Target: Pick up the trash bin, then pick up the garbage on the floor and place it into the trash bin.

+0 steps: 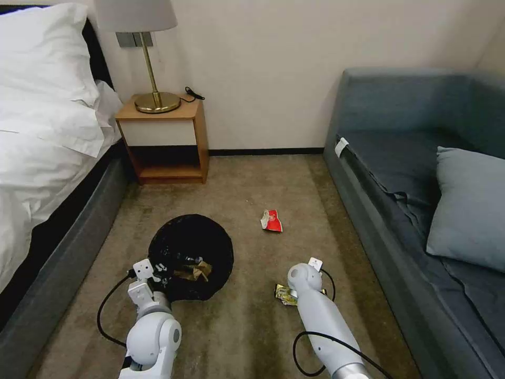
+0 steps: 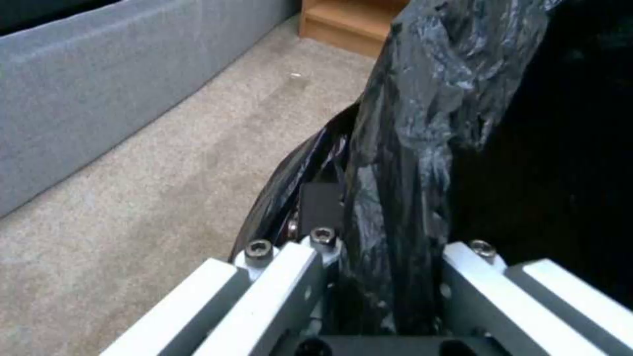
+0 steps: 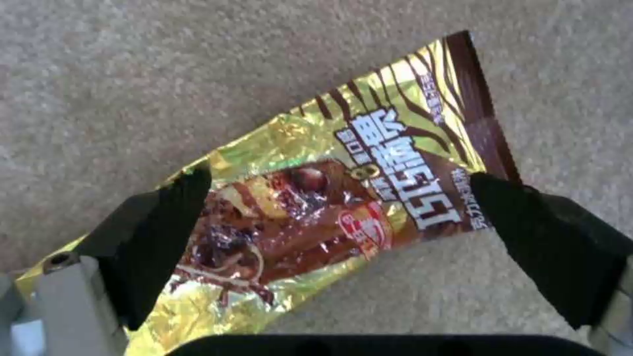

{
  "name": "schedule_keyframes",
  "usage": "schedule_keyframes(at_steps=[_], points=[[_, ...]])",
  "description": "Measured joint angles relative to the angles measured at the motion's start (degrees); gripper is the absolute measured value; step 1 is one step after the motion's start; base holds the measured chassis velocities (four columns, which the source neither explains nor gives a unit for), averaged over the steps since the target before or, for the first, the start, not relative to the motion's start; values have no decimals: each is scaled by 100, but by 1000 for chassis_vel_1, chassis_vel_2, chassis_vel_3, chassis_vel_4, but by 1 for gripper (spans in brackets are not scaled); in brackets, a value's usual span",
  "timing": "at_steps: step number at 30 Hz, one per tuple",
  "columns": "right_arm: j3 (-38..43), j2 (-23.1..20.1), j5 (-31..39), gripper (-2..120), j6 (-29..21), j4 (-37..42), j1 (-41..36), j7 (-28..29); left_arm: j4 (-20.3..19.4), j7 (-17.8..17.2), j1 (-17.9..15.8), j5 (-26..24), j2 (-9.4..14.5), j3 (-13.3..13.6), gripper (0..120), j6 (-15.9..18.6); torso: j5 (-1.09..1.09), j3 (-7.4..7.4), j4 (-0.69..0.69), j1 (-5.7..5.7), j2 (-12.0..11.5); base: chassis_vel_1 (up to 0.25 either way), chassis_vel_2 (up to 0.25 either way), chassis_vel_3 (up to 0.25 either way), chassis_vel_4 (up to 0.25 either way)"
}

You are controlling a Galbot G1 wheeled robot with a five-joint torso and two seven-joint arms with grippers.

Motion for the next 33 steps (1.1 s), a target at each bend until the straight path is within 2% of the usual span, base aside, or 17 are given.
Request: schedule_keyframes(at_steps=[11,16,21,25,27,28,29,30,31,33], points=[[107,-3,-265,100,154,-254,114,-312,-47,-3,54,3,2,-4,1,0,-1,0,0,0,0,0,0,0,0],[125,-4,-303,90,206,-262,46,-404,-52,-5,60,13,-2,0,1,0,0,0,0,0,0,0,0,0,0],[112,0,-536,66,317,-237,-91,-559,-53,-8,52,20,-10,13,1,0,1,-1,2,-1,0,0,0,0,0],[108,2,-610,58,344,-230,-107,-601,-53,-9,52,20,-8,7,1,0,2,-1,4,0,1,0,0,0,0],[103,3,-690,47,376,-250,-109,-635,-52,-13,47,20,-2,-1,1,2,2,-1,5,0,0,0,0,0,0],[103,3,-690,47,376,-250,-109,-635,-52,-13,47,20,-2,-1,1,2,2,-1,5,0,0,0,0,0,0],[95,4,-725,42,390,-256,-110,-652,-53,-13,41,18,-1,-1,1,3,4,-1,5,-1,1,0,0,0,0],[94,-2,-778,35,404,-273,-117,-654,-53,-13,38,17,-1,-12,1,3,-1,-1,2,0,0,0,0,0,0],[94,-2,-778,35,404,-273,-117,-654,-53,-13,38,17,-1,-12,1,3,-1,-1,2,0,0,0,0,0,0],[88,-3,-837,23,428,-282,-126,-668,-53,-10,35,15,-5,-1,1,3,-1,0,-3,-1,0,0,0,0,0]])
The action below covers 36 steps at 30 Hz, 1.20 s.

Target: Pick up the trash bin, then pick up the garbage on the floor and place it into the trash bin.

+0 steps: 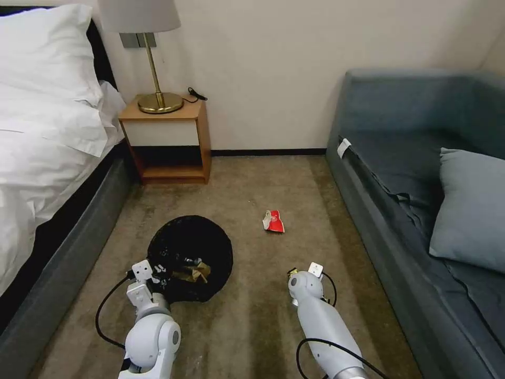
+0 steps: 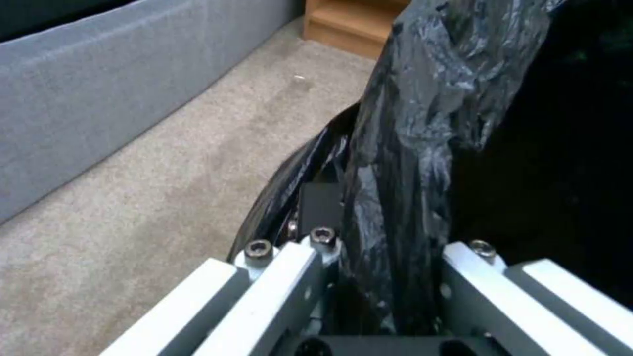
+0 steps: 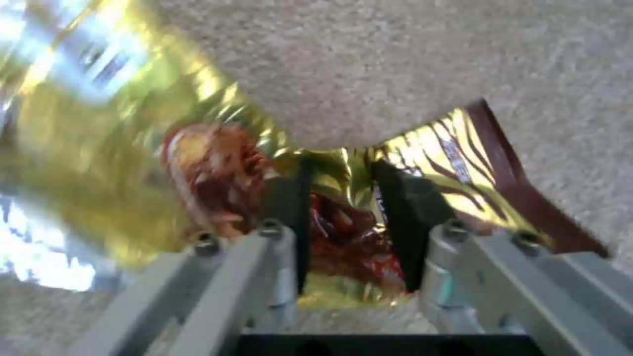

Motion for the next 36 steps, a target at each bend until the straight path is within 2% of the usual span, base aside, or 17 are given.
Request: schedule_keyframes(at_steps=[1,3,4,6,8,14,31,36], points=[[0,0,0,23,0,0,0,0,0,0,0,0,0,0,1,0,0,0,0,0,0,0,0,0,0],[-2,-4,-66,12,19,-10,-6,-7,2,-3,-7,0,-2,-1,1,0,0,0,0,0,0,0,0,0,0],[-2,-4,-66,12,19,-10,-6,-7,2,-3,-7,0,-2,-1,1,0,0,0,0,0,0,0,0,0,0],[-3,-5,-98,2,26,-5,-19,-8,4,-2,-11,-1,-3,2,1,1,-1,1,0,0,-1,0,0,0,0],[-3,-5,-104,0,27,-2,-22,-10,5,-2,-11,-1,-3,3,1,2,0,1,0,0,-1,0,0,0,0],[-19,-4,-284,0,103,16,-43,-66,7,-4,-12,-1,-7,4,1,2,1,1,2,0,-1,0,0,0,0],[-196,-3,-382,0,123,676,-245,-25,18,-6,-15,-1,-21,9,1,-4,1,1,3,0,-1,0,0,0,0],[-461,-4,-485,0,336,1499,-406,-105,76,-6,-26,3,-24,15,1,-10,1,1,3,0,-1,0,0,0,0]])
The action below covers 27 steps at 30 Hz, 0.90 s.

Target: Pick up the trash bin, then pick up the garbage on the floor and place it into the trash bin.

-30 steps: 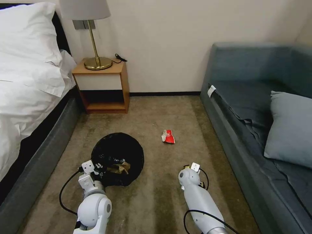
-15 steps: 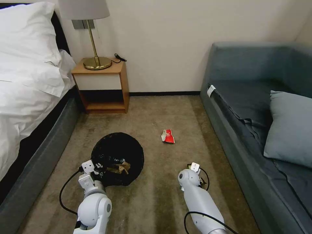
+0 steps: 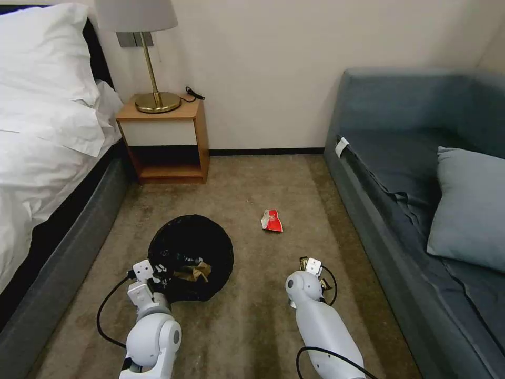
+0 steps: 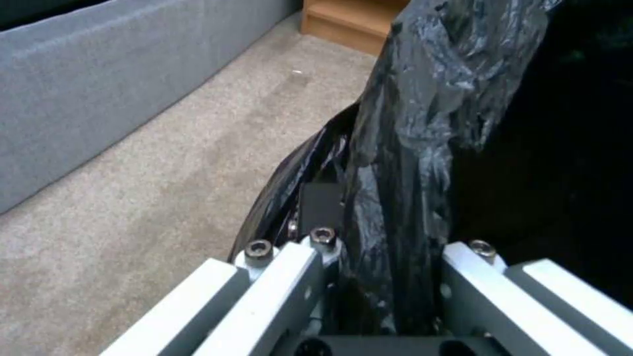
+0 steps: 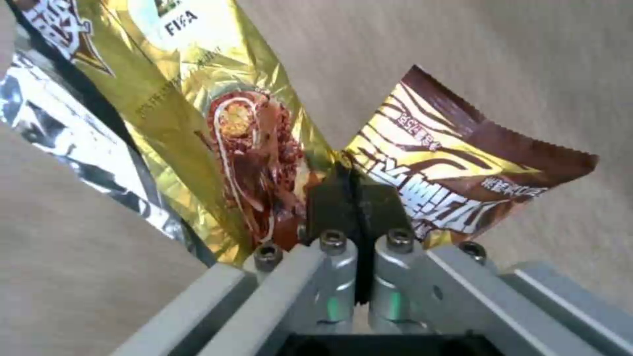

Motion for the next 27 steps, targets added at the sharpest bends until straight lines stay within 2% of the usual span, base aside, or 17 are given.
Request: schedule_keyframes(at_steps=[4,6,8,10,14,16,18,20,27], points=[[-133,-15,-28,0,145,275,-30,-79,24,1,-11,5,-9,11,1,-3,1,0,1,0,0,0,0,0,0],[-452,-169,-130,0,399,799,-91,-263,79,2,-34,33,-33,25,1,-7,0,0,1,0,0,0,0,0,0],[-571,-227,-178,0,450,951,-107,-317,99,2,-44,38,-42,36,1,-8,0,0,0,0,0,0,0,0,0],[-1024,-437,-284,0,584,1378,-114,-436,162,7,-80,52,-78,98,1,-9,0,0,0,0,0,0,0,0,0],[-1545,-662,-413,0,776,1710,-82,-574,230,6,-130,73,-98,144,1,-8,0,0,0,0,0,0,0,0,0],[-2218,-890,-580,0,1011,2014,1,-729,328,7,-228,76,-117,200,1,-9,0,0,1,0,0,0,0,0,0],[-2419,-951,-630,0,1063,2092,30,-772,351,7,-258,76,-122,205,1,-9,0,0,0,0,0,0,0,0,0],[-2970,-1073,-783,0,1176,2286,151,-895,407,-1,-345,65,-131,215,1,1,0,0,1,0,0,0,0,0,0],[-3820,-1000,-903,0,1274,2240,589,-978,438,-19,-431,41,-179,255,1,22,0,0,1,0,0,0,0,0,0]])
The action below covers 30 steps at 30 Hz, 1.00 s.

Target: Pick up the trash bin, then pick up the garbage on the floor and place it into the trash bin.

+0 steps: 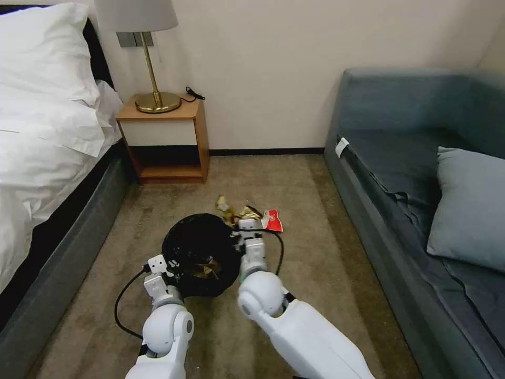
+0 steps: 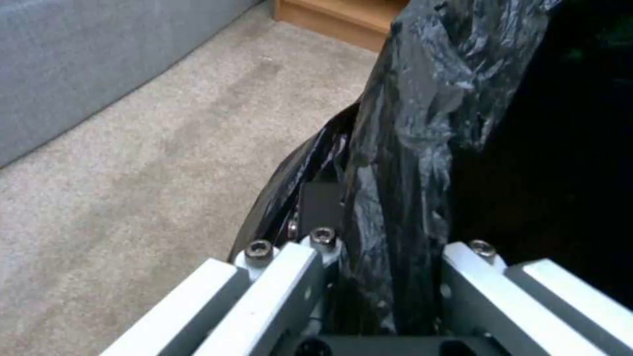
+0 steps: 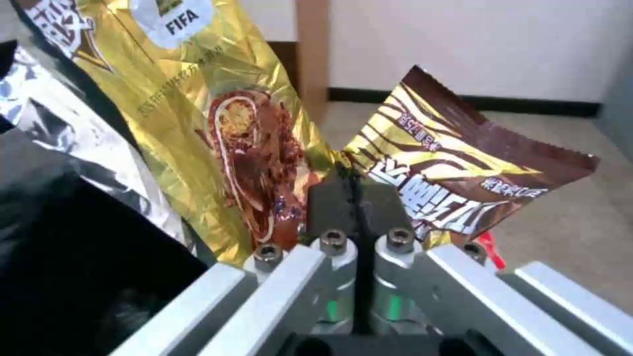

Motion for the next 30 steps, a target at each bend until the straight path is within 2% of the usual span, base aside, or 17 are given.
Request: schedule_keyframes(at_steps=[9,17,18,19,21,23,24,26,27,30], points=[[-528,140,-105,0,17,-269,-31,74,-2,-5,-25,-21,-14,9,1,2,0,0,0,0,0,0,0,0,0],[-687,170,-138,2,-84,-301,-123,133,-9,-6,-29,-21,-34,15,1,3,0,0,0,0,0,0,0,0,0],[-727,202,-144,10,-120,-312,-122,162,-9,-7,-36,-19,-45,25,1,3,0,0,0,0,0,0,0,0,0],[-727,202,-144,10,-120,-312,-122,162,-9,-7,-36,-19,-45,25,1,3,0,0,0,0,0,0,0,0,0],[-732,233,-143,22,-139,-329,-88,176,-8,-6,-47,-18,-54,36,1,4,0,0,0,0,0,0,0,0,0],[-732,241,-142,25,-146,-334,-78,178,-7,-7,-49,-18,-56,38,1,4,0,0,-1,0,0,0,0,0,0],[-731,254,-139,33,-157,-341,-63,182,-1,-8,-52,-17,-59,38,1,5,0,0,0,0,0,0,0,0,0],[-729,264,-133,36,-167,-341,-54,187,4,-9,-56,-17,-59,38,1,5,1,0,0,0,0,0,0,0,0],[-724,276,-124,45,-182,-341,-39,196,10,-9,-62,-17,-59,39,1,5,0,0,0,0,0,0,0,0,0],[-719,280,-124,50,-186,-343,-31,200,11,-9,-65,-17,-59,38,1,5,0,0,0,0,0,0,0,0,0]])
